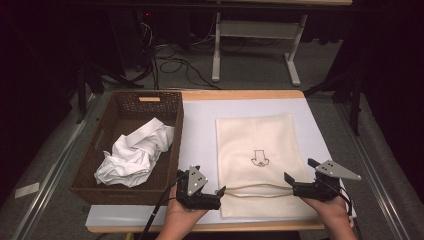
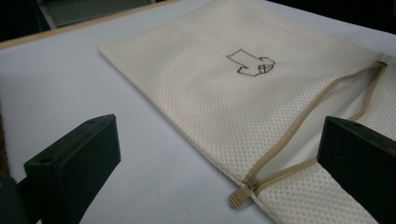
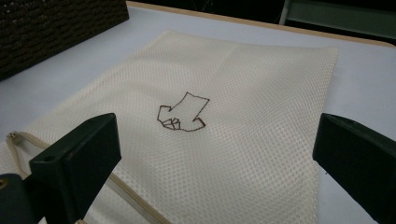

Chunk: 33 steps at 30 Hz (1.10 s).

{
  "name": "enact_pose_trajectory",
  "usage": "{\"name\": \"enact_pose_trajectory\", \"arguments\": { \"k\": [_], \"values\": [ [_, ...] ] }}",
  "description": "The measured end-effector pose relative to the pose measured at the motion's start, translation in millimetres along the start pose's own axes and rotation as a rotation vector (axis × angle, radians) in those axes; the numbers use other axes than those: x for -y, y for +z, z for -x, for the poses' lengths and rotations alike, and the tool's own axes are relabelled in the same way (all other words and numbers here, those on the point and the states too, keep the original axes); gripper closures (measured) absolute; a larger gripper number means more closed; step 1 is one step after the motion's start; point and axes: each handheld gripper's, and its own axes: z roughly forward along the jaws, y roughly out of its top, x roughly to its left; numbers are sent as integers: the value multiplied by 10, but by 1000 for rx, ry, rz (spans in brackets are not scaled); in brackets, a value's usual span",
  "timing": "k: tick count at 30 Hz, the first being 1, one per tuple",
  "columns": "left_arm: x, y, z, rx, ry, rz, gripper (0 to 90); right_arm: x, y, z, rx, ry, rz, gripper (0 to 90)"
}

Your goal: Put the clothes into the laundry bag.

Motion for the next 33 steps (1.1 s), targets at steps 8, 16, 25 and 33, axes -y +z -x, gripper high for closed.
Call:
{"name": "enact_pose_trajectory", "arguments": {
  "k": [8, 16, 25, 33],
  "values": [
    [8, 24, -11, 21, -28, -6, 4, 21, -48, 7, 6, -25, 22, 12],
    [16, 26, -32, 26, -43, -3, 4, 18, -75, -16, 1, -39, 47, 12],
    [31, 37, -9, 33, -24, -12, 5, 23, -72, -10, -15, -45, 34, 8],
    [81, 113, 58, 40, -14, -20, 5, 44, -77, 17, -22, -40, 43, 8]
  ]
}}
